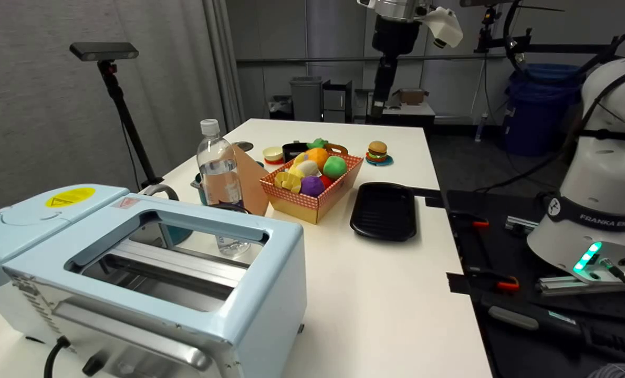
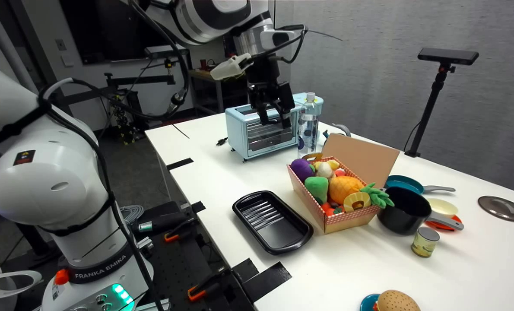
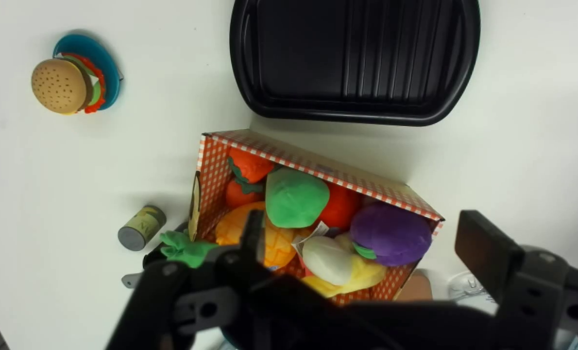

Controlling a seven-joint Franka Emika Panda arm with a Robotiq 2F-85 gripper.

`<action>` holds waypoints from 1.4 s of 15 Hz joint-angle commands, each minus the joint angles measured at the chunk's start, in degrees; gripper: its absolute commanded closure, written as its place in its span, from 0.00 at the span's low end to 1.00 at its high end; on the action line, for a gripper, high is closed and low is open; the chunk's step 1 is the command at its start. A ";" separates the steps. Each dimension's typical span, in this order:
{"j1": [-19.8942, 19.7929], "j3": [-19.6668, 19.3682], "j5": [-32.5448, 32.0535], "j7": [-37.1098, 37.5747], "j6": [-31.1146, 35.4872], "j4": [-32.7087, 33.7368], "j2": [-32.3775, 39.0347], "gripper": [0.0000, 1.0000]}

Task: Take the pear plush toy from the box and place it on the oven tray

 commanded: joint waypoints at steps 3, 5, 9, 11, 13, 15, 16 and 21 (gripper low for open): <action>0.62 -0.55 -0.29 0.24 -0.23 0.13 0.03 0.00; 0.62 -0.55 -0.29 0.24 -0.23 0.13 0.03 0.00; 0.80 -0.92 0.17 -0.27 0.30 0.71 1.67 0.00; 0.75 -1.44 0.48 -0.69 0.36 1.14 2.52 0.00; 0.56 -2.17 0.62 -1.18 0.55 1.68 3.53 0.00; 0.38 -2.99 0.63 -1.68 0.87 2.29 4.69 0.00; 0.24 -3.52 0.52 -2.10 1.29 2.65 5.55 0.00; 0.25 -5.95 0.89 -5.29 1.90 5.24 10.16 0.00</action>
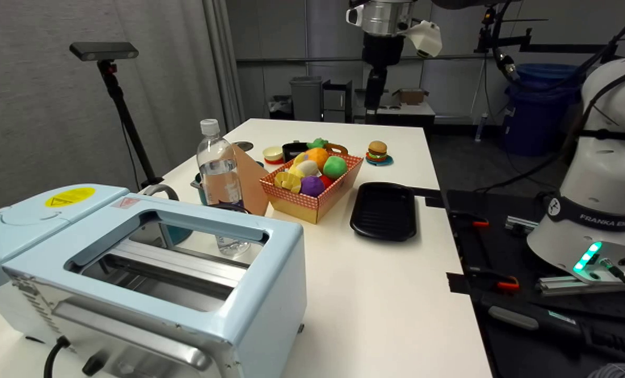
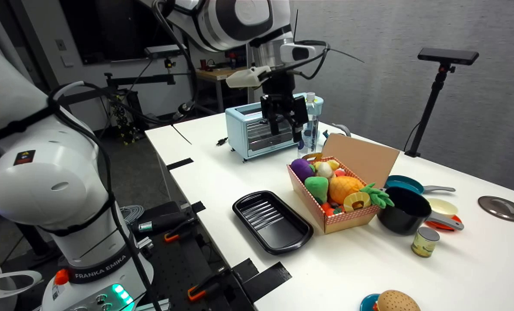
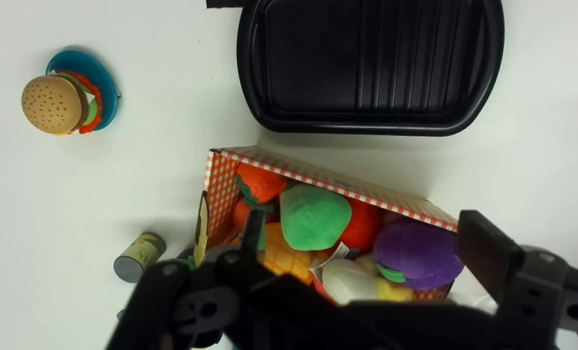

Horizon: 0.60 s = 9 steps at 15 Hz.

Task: Take the pear plush toy from the box and place it on the oven tray

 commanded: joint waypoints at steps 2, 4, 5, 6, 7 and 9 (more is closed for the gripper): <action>0.41 -2.24 1.20 -4.92 1.98 3.19 5.42 0.00; 0.58 -2.50 1.31 -6.65 2.36 4.47 7.95 0.00; 0.68 -2.52 1.33 -7.40 2.70 5.21 9.37 0.00; 0.75 -2.50 1.39 -8.10 3.02 5.92 10.64 0.00; 0.85 -2.42 1.48 -8.69 3.33 6.79 12.24 0.00; 1.05 -2.29 1.54 -9.75 3.92 8.55 15.17 0.00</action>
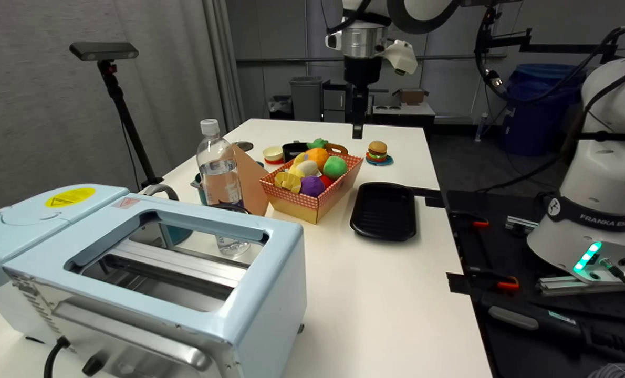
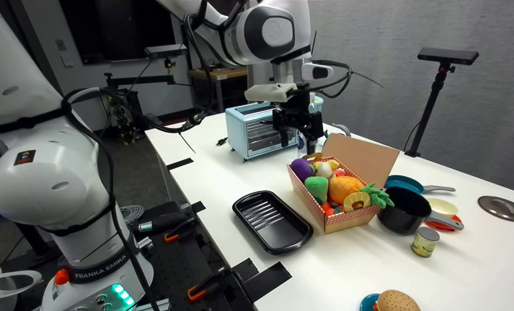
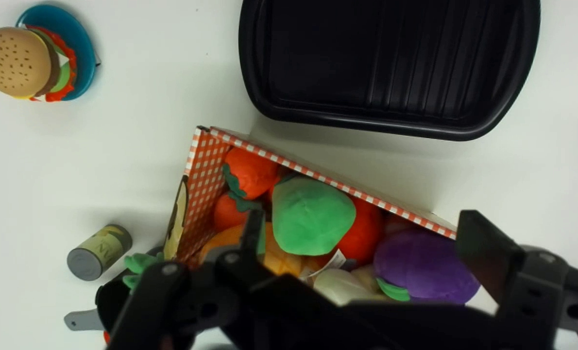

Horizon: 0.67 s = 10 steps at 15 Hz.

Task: Take the pear plush toy from the box and place it on the oven tray

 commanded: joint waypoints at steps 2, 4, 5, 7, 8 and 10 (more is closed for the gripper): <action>1.00 -0.48 1.23 -3.64 2.07 5.36 7.66 0.00; 1.11 -0.38 1.66 -4.78 2.39 7.22 10.30 0.00; 1.17 -0.32 1.91 -5.32 2.26 8.11 11.37 0.00; 1.20 -0.23 2.38 -6.32 2.34 9.74 13.58 0.00; 1.17 -0.21 2.64 -6.85 2.37 10.60 14.70 0.00; 0.98 -0.23 3.14 -7.85 2.57 12.17 16.77 0.00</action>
